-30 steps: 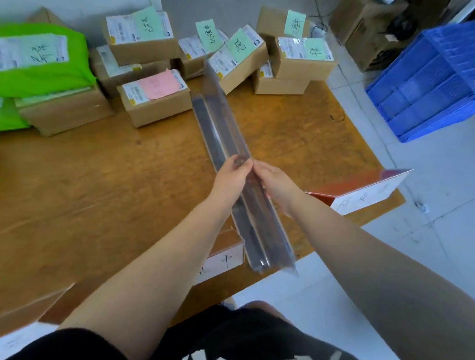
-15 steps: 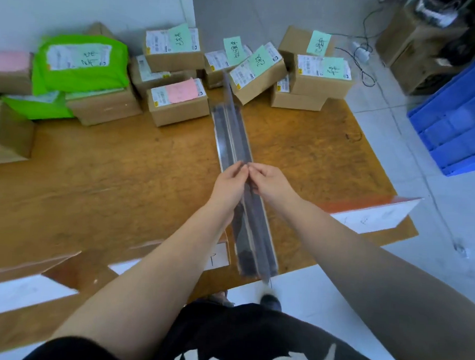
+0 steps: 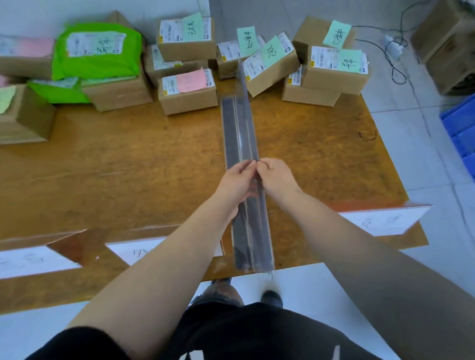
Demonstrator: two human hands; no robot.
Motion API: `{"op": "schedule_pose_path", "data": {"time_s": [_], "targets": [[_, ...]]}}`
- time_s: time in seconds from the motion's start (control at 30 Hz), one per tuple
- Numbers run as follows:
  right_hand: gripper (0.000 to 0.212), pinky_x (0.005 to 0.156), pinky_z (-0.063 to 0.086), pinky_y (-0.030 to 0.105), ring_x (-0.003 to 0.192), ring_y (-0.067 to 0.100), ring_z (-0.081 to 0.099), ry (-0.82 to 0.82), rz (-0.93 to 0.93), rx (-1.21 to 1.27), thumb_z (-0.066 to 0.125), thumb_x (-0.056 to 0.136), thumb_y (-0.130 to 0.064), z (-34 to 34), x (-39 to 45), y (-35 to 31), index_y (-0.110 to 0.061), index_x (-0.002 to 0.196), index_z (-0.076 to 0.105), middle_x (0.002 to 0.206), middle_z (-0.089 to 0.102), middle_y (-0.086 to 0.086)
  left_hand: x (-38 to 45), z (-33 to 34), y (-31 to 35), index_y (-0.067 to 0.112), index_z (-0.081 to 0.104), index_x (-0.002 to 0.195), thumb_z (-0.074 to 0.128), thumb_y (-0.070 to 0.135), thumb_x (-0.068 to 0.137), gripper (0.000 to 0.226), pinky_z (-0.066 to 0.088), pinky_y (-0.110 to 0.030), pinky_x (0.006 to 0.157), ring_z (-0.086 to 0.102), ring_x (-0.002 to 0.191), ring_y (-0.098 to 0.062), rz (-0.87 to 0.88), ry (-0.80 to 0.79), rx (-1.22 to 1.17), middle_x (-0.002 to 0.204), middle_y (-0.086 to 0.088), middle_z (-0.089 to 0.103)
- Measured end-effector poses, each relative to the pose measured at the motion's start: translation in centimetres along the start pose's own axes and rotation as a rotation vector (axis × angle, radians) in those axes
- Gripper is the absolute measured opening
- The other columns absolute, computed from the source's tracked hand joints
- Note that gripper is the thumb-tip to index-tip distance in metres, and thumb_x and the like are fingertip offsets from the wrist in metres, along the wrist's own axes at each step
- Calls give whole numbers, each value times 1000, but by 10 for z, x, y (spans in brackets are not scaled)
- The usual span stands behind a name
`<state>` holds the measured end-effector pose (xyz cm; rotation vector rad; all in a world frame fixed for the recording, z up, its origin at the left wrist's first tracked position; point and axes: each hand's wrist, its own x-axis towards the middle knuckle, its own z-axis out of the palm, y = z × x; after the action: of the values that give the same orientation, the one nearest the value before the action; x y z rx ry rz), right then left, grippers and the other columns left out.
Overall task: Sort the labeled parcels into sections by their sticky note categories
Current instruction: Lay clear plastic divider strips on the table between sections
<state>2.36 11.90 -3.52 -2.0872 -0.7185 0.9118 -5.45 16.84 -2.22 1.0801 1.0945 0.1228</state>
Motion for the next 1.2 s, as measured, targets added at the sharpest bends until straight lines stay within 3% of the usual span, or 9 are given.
{"op": "schedule_pose_path", "data": {"time_s": [0.13,0.23,0.4,0.57,0.7,0.83,0.93,1.07,1.2], "targets": [[27,59,38,22,67,12,50,-16,-7,49,35,99,-13,-6,-3,8,-10,84,58,70,54,-1,-2,6,-4,13,44,137,46,22,98,40,49,-10,47,60,73,-2,0,-9,-29,94,5,60],[30,63,40,22,70,13,53,-25,-28,58,36,99,-13,-11,-4,10,-7,90,63,75,58,2,-2,10,-5,14,45,135,48,23,97,39,50,-12,48,60,72,0,0,1,-24,94,6,61],[35,61,37,22,65,11,50,-41,-65,23,35,100,-13,-14,-7,13,2,98,66,70,56,2,-2,13,-7,18,50,132,49,27,96,36,51,-16,56,61,50,5,18,42,33,84,13,58],[33,62,39,21,67,11,51,-26,-83,42,35,99,-11,-16,-12,14,0,99,66,72,57,1,-9,15,-10,17,48,135,51,26,96,40,51,-17,68,57,78,2,68,63,29,110,6,63],[34,68,46,28,73,16,57,26,-106,44,36,99,-12,-24,-12,3,-2,103,68,83,64,8,-15,16,-1,16,46,137,53,28,94,45,52,-12,59,59,89,-1,111,54,36,123,2,58],[34,70,52,34,75,25,61,59,-145,2,38,98,-15,-28,-17,-5,1,94,68,83,66,15,-20,15,5,22,48,136,53,34,93,44,49,-31,90,53,118,-15,120,83,68,132,1,55],[34,66,50,34,70,25,59,93,-167,-7,39,98,-17,-32,-26,-10,-1,91,69,77,65,12,-29,19,9,23,52,133,52,37,93,42,45,-33,97,52,117,-12,168,105,83,130,3,57],[31,76,54,39,83,29,66,143,-221,37,42,98,-19,-41,-44,-23,-8,97,70,86,70,14,-48,24,16,28,56,128,51,40,93,38,47,-30,94,53,107,-5,221,132,66,126,7,59],[30,74,54,34,80,22,65,162,-298,99,43,99,-22,-57,-66,-40,-9,98,70,87,69,13,-75,29,25,31,58,125,51,42,92,36,43,-42,104,51,112,-7,343,169,112,121,12,60]]}}
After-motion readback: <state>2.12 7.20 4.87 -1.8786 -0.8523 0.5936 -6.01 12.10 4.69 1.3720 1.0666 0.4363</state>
